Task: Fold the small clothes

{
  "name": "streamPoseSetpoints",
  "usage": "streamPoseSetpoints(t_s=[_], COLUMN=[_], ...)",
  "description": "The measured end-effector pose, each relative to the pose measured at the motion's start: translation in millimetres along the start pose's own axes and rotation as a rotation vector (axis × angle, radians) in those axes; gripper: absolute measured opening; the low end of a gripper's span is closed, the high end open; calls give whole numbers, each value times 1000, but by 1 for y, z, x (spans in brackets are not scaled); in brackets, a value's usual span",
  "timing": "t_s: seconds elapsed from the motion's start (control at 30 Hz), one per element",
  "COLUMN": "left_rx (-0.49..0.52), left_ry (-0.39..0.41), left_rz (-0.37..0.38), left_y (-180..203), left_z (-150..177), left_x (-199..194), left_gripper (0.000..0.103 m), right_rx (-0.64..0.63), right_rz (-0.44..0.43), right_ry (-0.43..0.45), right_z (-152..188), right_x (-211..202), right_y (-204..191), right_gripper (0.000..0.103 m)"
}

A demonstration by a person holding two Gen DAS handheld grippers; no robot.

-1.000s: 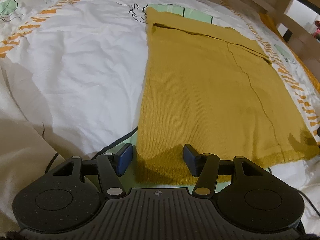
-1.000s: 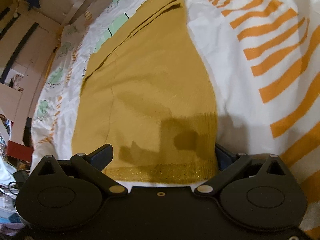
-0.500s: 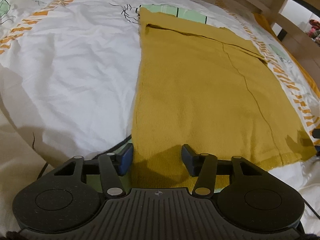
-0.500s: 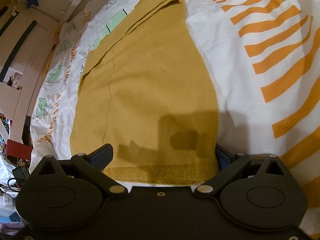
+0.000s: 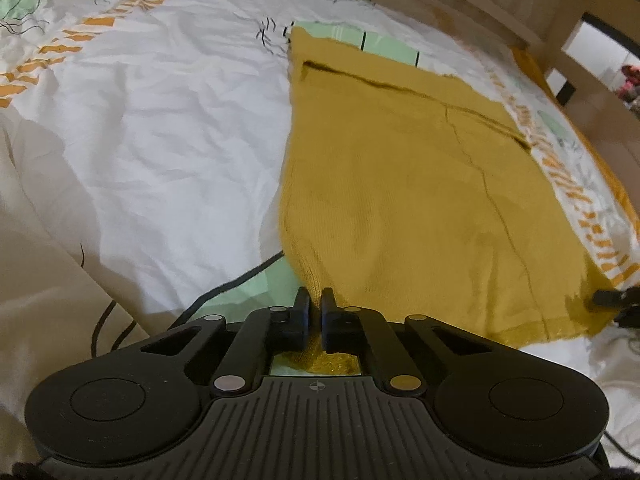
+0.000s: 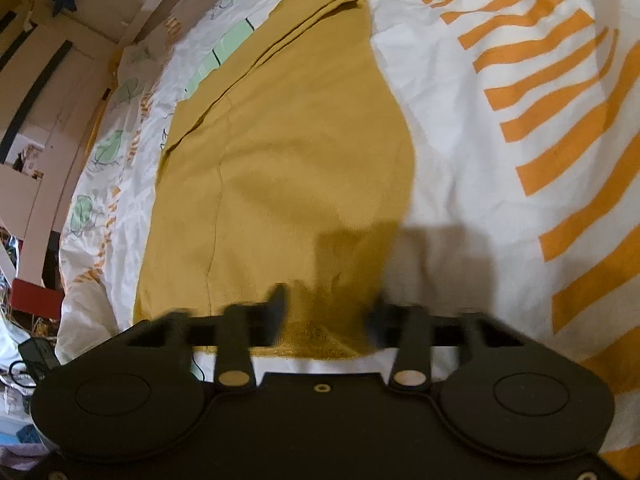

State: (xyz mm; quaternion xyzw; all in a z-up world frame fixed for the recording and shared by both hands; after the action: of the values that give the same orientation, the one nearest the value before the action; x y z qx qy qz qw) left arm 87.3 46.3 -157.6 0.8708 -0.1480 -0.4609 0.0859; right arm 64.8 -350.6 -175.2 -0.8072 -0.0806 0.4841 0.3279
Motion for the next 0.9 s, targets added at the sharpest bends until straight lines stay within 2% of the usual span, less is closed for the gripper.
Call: streamPoseSetpoints(t_s=[0.07, 0.2, 0.47, 0.67, 0.9], left_rx=[-19, -66, -128, -154, -147], left_ry=[33, 100, 189, 234, 303], left_rz=[7, 27, 83, 116, 125], left_y=[0, 0, 5, 10, 18], left_z=[-5, -16, -51, -83, -130], left_x=[-4, -14, -29, -32, -32], left_gripper=[4, 4, 4, 4, 4], right_rx=[-8, -49, -59, -76, -99], right_rz=[-4, -24, -79, -107, -123], right_ry=[27, 108, 260, 311, 371], right_z=[-2, -10, -35, -57, -98], right_x=[-3, -13, -31, -39, -44], right_y=[-3, -13, -26, -36, -49], right_gripper=[24, 15, 13, 12, 13])
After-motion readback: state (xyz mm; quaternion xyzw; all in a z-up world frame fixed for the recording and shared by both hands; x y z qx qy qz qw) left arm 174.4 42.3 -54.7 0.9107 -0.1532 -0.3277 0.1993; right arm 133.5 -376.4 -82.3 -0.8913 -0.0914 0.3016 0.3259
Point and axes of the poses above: each gripper's, at about its wrist camera, not at the fingertips, and x roughly the way its jaws point, y to its right, z to its underside, the point moved 9 cm from there along x, roughly the way its jaws point
